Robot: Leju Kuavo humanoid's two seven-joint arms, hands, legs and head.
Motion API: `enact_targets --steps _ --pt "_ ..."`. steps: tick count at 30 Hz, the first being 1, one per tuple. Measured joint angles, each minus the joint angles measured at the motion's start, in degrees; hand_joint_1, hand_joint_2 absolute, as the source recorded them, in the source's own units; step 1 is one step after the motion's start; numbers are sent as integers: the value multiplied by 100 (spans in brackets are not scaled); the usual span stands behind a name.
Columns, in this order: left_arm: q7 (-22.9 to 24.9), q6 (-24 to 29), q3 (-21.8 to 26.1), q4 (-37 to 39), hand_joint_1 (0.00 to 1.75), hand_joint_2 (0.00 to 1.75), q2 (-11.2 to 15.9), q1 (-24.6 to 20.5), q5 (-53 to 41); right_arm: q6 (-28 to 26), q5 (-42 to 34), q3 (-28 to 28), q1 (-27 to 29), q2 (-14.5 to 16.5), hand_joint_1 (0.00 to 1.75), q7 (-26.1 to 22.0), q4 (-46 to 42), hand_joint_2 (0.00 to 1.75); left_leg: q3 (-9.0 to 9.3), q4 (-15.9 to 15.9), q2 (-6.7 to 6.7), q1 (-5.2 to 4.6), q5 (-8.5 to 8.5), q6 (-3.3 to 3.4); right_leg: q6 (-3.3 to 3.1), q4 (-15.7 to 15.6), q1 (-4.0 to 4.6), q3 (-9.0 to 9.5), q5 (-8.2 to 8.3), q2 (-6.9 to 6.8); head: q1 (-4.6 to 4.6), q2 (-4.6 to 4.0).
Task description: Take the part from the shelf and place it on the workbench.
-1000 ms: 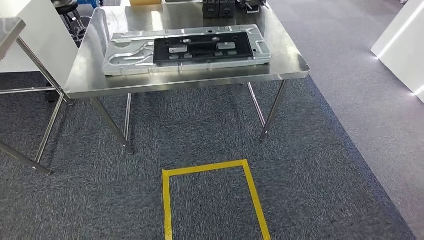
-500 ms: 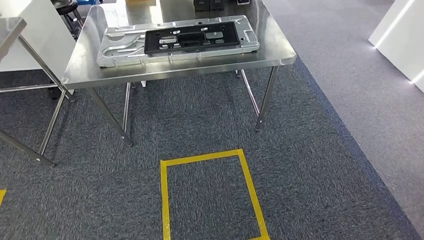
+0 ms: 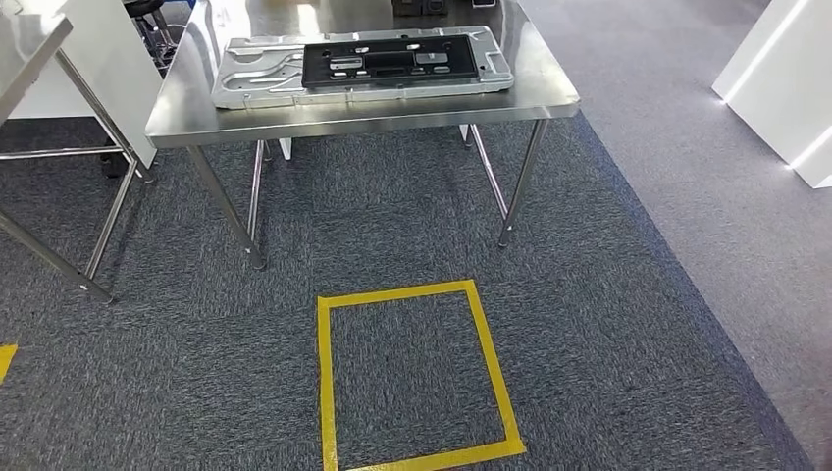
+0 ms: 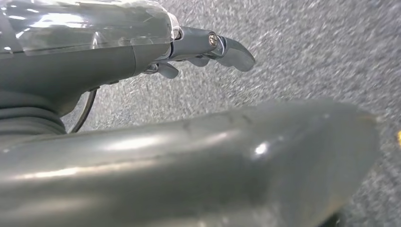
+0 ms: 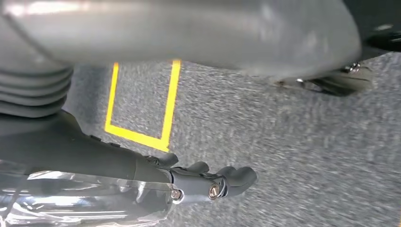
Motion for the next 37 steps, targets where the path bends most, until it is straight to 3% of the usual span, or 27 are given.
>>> enact_targets --steps 1,2,4,6,9,11,13,15,16,17,19,20,22,26,28,30,31,32,33,34,36,37 --pt "-2 -3 0 0 0 131 -4 9 0 2 -16 -14 1 0 0 -22 0 0 -57 29 3 0 23 -8 21 186 -12 -16 -77 0 0 0" --pt "-2 -4 0 0 0 175 -6 17 2 10 -53 -32 -1 0 0 -83 0 0 -107 65 6 2 37 -18 32 128 -24 96 -42 -2 0 0" --pt "44 3 1 0 0 175 -13 22 19 72 -160 -90 -26 2 0 -316 -1 87 -176 146 7 6 46 -39 21 -583 -43 616 209 -3 0 0" --pt "152 17 3 0 0 175 -20 15 50 202 -244 -148 -97 15 0 -583 -2 175 -237 215 8 -12 43 -83 -44 -1272 -26 1036 359 -1 0 0" --pt "258 17 -48 -5 0 175 -20 11 160 446 -350 -179 -169 44 0 -749 -5 175 -281 239 11 -26 61 -167 -153 -1452 0 1090 378 -2 0 0" --pt "278 -28 -177 -16 0 175 -3 38 373 572 -467 -171 -181 46 0 -750 -20 175 -321 342 -10 -14 -23 -227 -229 -1495 -22 1089 415 -21 -1 0" --pt "285 -102 -337 -24 0 175 26 96 667 634 -603 -147 -176 44 0 -735 -53 175 -549 852 -37 10 -353 -281 -293 -1527 -39 1067 453 -42 -1 0" --pt "287 -185 -503 -24 0 175 53 183 981 678 -740 -107 -163 35 0 -710 -110 175 -911 1637 -42 35 -723 -323 -314 -1518 -33 1017 473 -44 -1 0" --pt "287 -225 -592 -24 0 131 66 237 1141 698 -808 -79 -159 28 0 -699 -150 175 -1023 1887 -42 49 -784 -339 -313 -1509 -32 997 481 -40 -1 0" --pt "288 -264 -683 -24 0 87 80 292 1306 716 -877 -49 -158 19 0 -690 -196 131 -1033 1922 -42 64 -728 -354 -308 -1495 -34 982 487 -35 -1 0" --pt "290 -342 -866 -24 0 0 113 395 1610 746 -1009 20 -160 0 0 -669 -300 44 -735 1333 -41 103 -350 -375 -276 -1457 -44 969 488 -25 0 0" --pt "291 -381 -959 -23 0 0 129 440 1756 762 -1075 57 -163 -14 0 -655 -356 0 -538 923 -45 117 -190 -378 -247 -1430 -40 961 484 -22 0 0" --pt "291 -461 -1154 -23 0 0 159 532 2051 802 -1207 135 -165 -48 0 -626 -458 0 -334 431 -70 116 -30 -325 -167 -1385 -21 931 487 -12 1 0" --pt "291 -624 -1592 -33 0 0 225 672 2717 875 -1493 315 -84 -137 0 -575 -587 0 -376 364 -85 83 42 -141 -21 -1331 -45 878 478 1 0 0" --pt "291 -703 -1803 -75 0 0 253 695 3032 916 -1631 406 4 -180 0 -544 -610 0 -409 340 -86 87 98 -62 20 -922 -55 698 172 4 0 0" --pt "291 -779 -2013 -156 0 0 288 697 3333 949 -1765 496 121 -219 0 -512 -614 0 -470 344 -105 64 133 -21 40 -146 -52 366 -252 5 0 0" --pt "291 -819 -2118 -209 0 0 306 694 3485 967 -1833 540 192 -238 0 -501 -611 0 -495 347 -122 48 147 -11 40 157 -50 246 -363 5 0 0" --pt "291 -856 -2220 -270 0 0 326 688 3636 988 -1900 584 268 -257 0 -490 -604 0 -511 350 -150 32 158 -8 28 269 -47 220 -365 6 0 0" --pt "291 -893 -2318 -337 0 0 346 676 3783 1010 -1963 629 348 -274 0 -476 -592 0 -517 352 -190 16 166 -9 1 138 -40 314 -256 15 0 0" --pt "290 -928 -2416 -410 0 0 362 658 3925 1026 -2025 672 432 -295 0 -455 -576 0 -516 351 -239 0 174 -13 -45 -224 -26 522 -68 56 0 0" --pt "286 -1003 -2617 -555 0 0 389 609 4209 1050 -2148 760 593 -361 0 -413 -539 0 -524 355 -330 -14 187 -31 -167 -1059 6 966 225 264 0 0" --pt "285 -1022 -2669 -593 0 0 395 595 4282 1055 -2179 782 632 -381 0 -401 -530 0 -527 357 -352 -16 191 -36 -204 -1285 16 1084 288 339 0 0"
